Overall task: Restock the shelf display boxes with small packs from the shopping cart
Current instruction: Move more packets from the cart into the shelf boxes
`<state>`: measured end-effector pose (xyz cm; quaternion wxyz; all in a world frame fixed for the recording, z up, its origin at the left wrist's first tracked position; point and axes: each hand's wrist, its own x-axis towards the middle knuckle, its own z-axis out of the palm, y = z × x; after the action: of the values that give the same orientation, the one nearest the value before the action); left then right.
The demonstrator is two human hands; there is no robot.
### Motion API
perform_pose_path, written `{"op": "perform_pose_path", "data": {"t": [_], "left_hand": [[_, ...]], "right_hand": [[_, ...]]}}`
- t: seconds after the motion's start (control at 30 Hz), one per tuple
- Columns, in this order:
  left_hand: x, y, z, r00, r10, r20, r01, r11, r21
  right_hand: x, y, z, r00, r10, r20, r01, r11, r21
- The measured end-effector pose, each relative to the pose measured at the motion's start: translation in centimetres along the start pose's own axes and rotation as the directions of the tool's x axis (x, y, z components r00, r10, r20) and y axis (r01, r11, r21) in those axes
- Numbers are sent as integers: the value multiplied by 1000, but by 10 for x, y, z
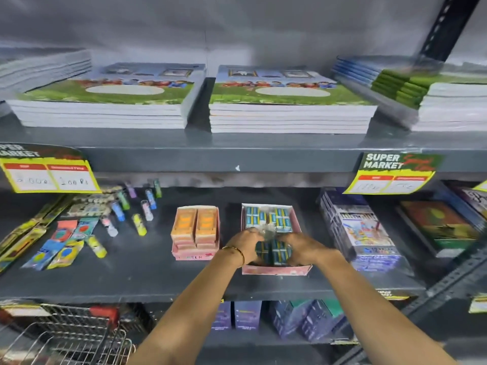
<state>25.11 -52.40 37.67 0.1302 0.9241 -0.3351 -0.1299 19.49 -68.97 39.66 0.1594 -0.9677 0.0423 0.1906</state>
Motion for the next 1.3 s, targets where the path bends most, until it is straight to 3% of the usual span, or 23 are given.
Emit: {"op": "perform_pose_path", "data": {"t": [0.17,0.33,0.57,0.8,0.9,1.0,1.1,1.2,1.3], "left_hand": [[-9,-5,-3,996,-49,-76,57,992,116],[-19,-7,7,993,-105,-60,113,980,165],[-17,-5,9,992,-119,-51,126,977,171],[-15,-6,12,991,-125,-55,131,982,136],[-23,-8,8,980,-103,-171,101,995,-20],[-37,-19,-6,921,-139,-365,45,966,-254],[-54,-46,-26,806,-298,-511,94,918,-386],[-73,-84,-43,704,-476,-527,229,855,-465],[-86,-116,-48,672,-577,-464,336,796,-504]], "right_hand": [[-6,-5,-4,985,110,-133,-115,993,-32],[-10,-14,12,975,191,-111,-197,979,-49],[-12,-25,14,983,168,-72,-163,983,79],[-15,-27,16,983,175,-52,-170,982,88],[-14,-44,8,964,218,-154,-221,975,-3],[-5,-78,-2,916,182,-356,-202,979,-19],[9,-116,1,920,36,-391,-26,999,30],[24,-146,14,922,-99,-373,127,991,50],[38,-161,28,928,-129,-348,160,985,62]]}}
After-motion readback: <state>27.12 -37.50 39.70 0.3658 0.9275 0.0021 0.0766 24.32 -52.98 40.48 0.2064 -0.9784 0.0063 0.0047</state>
